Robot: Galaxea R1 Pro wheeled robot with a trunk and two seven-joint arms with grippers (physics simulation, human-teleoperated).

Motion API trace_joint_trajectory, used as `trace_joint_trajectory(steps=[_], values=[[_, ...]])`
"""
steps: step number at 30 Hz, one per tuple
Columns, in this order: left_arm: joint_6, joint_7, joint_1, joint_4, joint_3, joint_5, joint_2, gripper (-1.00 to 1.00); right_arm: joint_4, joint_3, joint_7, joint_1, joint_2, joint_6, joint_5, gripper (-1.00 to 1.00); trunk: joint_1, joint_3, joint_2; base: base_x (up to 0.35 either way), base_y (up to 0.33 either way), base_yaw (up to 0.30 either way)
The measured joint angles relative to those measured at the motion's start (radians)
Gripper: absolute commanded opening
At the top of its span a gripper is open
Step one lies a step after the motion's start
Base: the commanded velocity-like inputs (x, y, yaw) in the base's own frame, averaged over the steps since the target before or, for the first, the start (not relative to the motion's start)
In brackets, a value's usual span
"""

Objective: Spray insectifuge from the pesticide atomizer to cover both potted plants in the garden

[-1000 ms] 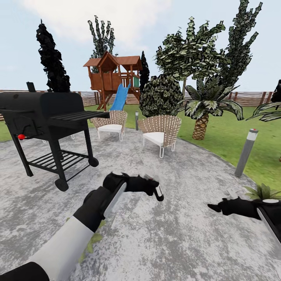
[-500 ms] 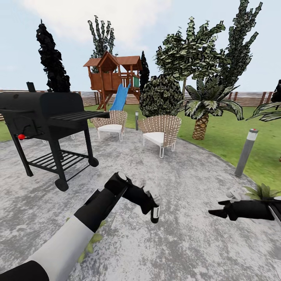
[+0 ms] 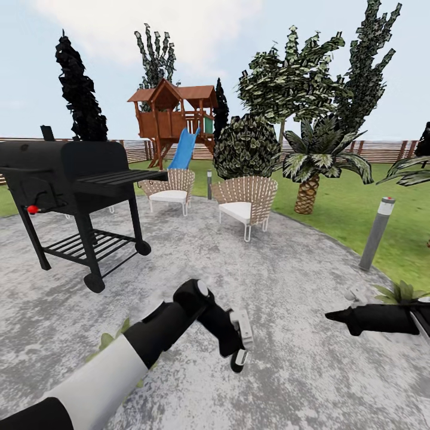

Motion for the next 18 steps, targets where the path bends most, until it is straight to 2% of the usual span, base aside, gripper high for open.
trace_joint_trajectory(steps=[1,3,4,5,7,8,11,13,15,18], values=[[0.000,0.000,0.000,0.000,-0.002,0.000,0.000,-1.00,-0.002,0.000,-0.002,-0.002,0.000,0.017,0.000,-1.00,0.000,0.000,0.000,0.000,0.000,0.000],[-0.002,0.000,0.000,0.001,-0.009,0.000,0.000,-1.00,-0.007,0.000,-0.006,-0.045,0.004,0.076,0.002,-1.00,0.000,0.000,0.000,0.000,0.000,0.000],[-0.005,-0.001,0.000,0.002,-0.010,-0.001,0.000,-1.00,-0.008,0.000,-0.007,-0.070,0.008,0.088,0.002,-1.00,0.000,0.000,0.000,0.000,0.000,0.000],[-0.012,-0.001,0.001,0.001,-0.011,-0.001,0.000,-1.00,-0.009,0.001,-0.010,-0.123,0.013,0.101,0.003,-1.00,0.000,0.000,0.000,0.000,0.000,0.000],[-0.016,-0.001,0.002,0.001,-0.011,-0.001,0.001,-1.00,-0.009,0.002,-0.016,-0.175,0.041,0.108,0.031,-1.00,0.000,0.000,0.000,0.000,0.000,0.000],[-0.017,-0.001,0.002,0.001,-0.011,-0.001,0.001,-1.00,-0.008,0.003,-0.032,-0.198,0.075,0.110,0.078,-1.00,0.000,0.000,0.000,0.000,0.000,0.000],[-0.018,-0.002,0.002,0.001,-0.010,-0.001,0.001,-1.00,-0.006,0.003,-0.075,-0.219,0.171,0.113,0.252,-1.00,0.000,0.000,0.000,0.000,0.000,0.000],[-0.019,-0.001,0.002,0.001,-0.010,-0.001,0.001,-1.00,-0.006,0.003,-0.082,-0.224,0.226,0.113,0.341,-1.00,0.000,0.000,0.000,0.000,0.000,0.000],[-0.022,-0.001,0.002,0.001,-0.010,-0.001,0.001,-1.00,-0.006,0.003,-0.082,-0.225,0.259,0.113,0.384,-1.00,0.000,0.000,0.000,0.000,0.000,0.000],[-0.059,-0.001,0.003,0.001,-0.010,-0.001,0.003,-1.00,-0.006,0.006,-0.080,-0.226,0.277,0.113,0.405,-1.00,0.000,0.000,0.000,0.000,0.000,0.000]])
